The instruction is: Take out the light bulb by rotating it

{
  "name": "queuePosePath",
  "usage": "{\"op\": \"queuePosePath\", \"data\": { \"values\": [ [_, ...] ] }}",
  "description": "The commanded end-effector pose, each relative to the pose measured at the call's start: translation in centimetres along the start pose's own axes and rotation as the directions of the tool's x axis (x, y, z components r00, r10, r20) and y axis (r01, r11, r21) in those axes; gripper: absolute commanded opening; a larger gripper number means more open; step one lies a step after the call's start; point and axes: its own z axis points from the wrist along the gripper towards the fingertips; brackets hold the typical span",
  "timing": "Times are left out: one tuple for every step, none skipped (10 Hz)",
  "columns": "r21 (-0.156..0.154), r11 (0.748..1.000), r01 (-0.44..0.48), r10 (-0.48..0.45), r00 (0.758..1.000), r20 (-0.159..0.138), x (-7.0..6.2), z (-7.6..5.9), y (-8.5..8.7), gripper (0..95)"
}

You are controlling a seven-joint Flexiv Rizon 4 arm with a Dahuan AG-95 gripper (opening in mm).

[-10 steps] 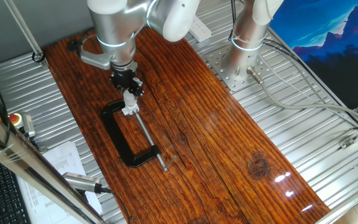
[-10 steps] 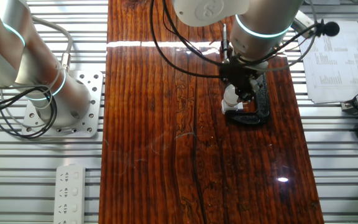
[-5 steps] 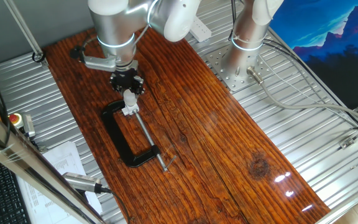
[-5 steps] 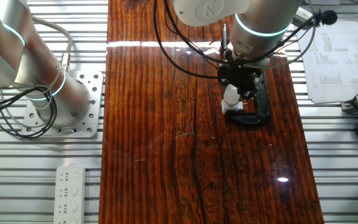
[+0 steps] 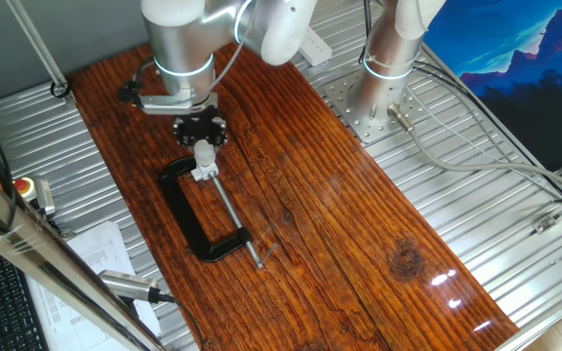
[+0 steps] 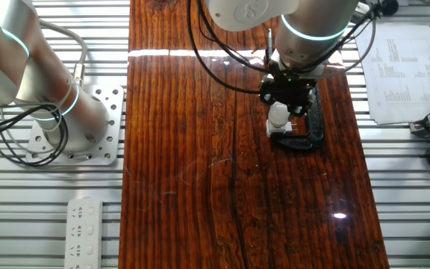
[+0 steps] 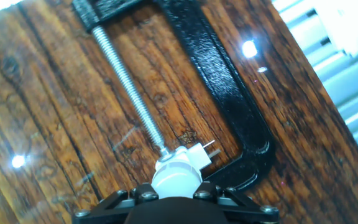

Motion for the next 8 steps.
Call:
{"op": "queuePosePath", "data": {
  "values": [
    [0.013,0.998,0.058,-0.058,0.998,0.003,-0.08,0.01,0.04,0.0],
    [0.019,0.998,0.061,-0.061,0.998,0.003,-0.09,0.01,0.04,0.0],
    [0.014,0.998,0.063,-0.063,0.998,0.000,-0.09,-0.06,0.05,0.0],
    [0.008,0.997,0.075,-0.075,0.997,-0.002,-0.09,-0.10,0.05,0.0],
    [0.007,0.995,0.103,-0.103,0.995,-0.001,-0.09,-0.10,0.05,0.0],
    [0.009,0.992,0.125,-0.125,0.992,0.001,-0.09,-0.10,0.05,0.0],
    [0.014,0.988,0.154,-0.154,0.988,0.002,-0.10,-0.10,0.05,0.0],
    [0.011,0.987,0.159,-0.159,0.987,0.000,-0.10,-0.10,0.05,0.0]
  ]
}}
